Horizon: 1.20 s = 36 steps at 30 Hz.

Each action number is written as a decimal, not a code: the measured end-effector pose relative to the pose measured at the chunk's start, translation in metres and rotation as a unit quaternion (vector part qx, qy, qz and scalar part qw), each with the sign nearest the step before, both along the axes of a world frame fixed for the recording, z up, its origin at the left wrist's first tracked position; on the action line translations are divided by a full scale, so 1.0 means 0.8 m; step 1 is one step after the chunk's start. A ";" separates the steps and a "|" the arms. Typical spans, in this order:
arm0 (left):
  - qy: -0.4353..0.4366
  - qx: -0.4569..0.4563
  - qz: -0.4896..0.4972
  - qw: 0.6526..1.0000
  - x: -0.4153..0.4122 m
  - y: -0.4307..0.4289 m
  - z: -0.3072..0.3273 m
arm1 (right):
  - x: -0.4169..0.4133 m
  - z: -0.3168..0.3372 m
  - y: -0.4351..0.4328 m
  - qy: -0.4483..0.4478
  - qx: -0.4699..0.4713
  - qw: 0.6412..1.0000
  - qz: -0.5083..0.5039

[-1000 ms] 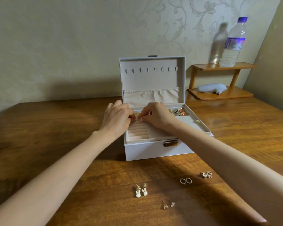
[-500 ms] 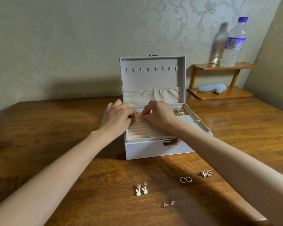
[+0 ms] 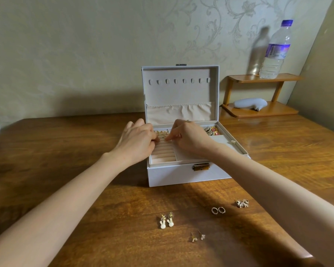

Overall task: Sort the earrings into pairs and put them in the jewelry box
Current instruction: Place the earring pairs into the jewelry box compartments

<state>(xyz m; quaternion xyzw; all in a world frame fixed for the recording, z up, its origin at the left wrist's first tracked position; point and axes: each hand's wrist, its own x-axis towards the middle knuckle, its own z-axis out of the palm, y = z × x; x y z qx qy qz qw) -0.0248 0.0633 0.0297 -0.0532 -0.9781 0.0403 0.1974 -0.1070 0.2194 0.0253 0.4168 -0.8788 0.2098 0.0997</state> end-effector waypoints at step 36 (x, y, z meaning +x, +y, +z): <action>-0.042 0.248 -0.093 0.963 0.155 0.029 -0.007 | 0.099 0.005 0.062 -0.034 -0.063 0.990 0.121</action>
